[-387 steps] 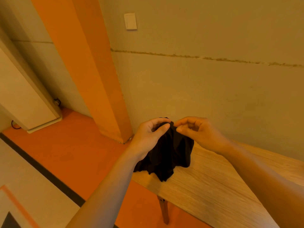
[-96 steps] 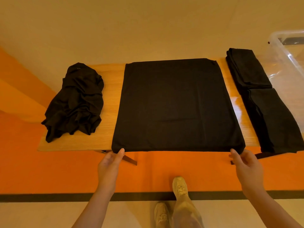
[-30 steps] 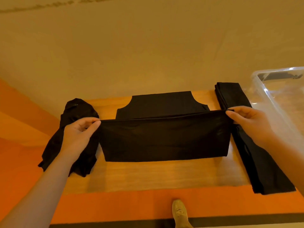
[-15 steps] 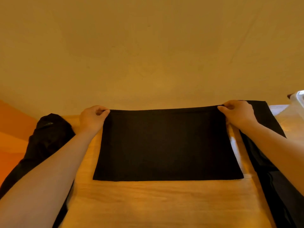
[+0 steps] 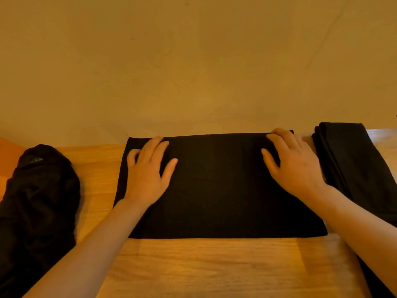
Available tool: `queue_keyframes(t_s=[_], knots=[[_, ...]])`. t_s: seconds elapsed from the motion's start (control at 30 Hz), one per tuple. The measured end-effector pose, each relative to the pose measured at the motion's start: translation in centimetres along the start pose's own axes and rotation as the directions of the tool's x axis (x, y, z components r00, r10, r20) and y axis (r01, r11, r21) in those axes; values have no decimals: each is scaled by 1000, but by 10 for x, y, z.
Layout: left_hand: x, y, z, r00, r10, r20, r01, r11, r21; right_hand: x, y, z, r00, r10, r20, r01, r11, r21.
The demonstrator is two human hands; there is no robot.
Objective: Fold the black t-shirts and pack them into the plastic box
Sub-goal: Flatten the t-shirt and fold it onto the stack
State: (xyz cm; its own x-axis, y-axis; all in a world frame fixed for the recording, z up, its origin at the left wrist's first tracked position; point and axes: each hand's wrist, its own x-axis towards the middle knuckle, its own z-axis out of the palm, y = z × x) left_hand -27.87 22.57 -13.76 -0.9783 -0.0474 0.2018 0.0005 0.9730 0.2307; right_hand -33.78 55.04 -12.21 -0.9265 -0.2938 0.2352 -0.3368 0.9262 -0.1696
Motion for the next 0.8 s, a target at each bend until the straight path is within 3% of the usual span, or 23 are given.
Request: queue_keyframes(t_s=[0.13, 0.27, 0.5, 0.6, 0.7, 0.8], knots=[[-11, 3, 5, 994, -9, 112, 12, 1000, -24, -13, -10, 11, 992, -10, 125, 7, 1000, 21], [-21, -11, 4, 983, -47, 180, 32, 996, 87, -24, -2, 19, 965, 65, 254, -68, 998, 5], [-25, -26, 3, 965, -134, 225, 102, 984, 147, -23, 13, 14, 942, 165, 291, -165, 986, -22], [-33, -22, 0, 966, -151, 208, 126, 983, 131, -31, 8, 7, 967, 149, 206, -147, 989, -25], [-54, -11, -9, 990, -67, 121, 58, 995, 79, -53, -11, -3, 987, 53, 149, -56, 998, 11], [-89, -2, -14, 989, 29, 148, -40, 997, 73, -92, -28, -5, 966, 15, 256, -30, 998, 55]])
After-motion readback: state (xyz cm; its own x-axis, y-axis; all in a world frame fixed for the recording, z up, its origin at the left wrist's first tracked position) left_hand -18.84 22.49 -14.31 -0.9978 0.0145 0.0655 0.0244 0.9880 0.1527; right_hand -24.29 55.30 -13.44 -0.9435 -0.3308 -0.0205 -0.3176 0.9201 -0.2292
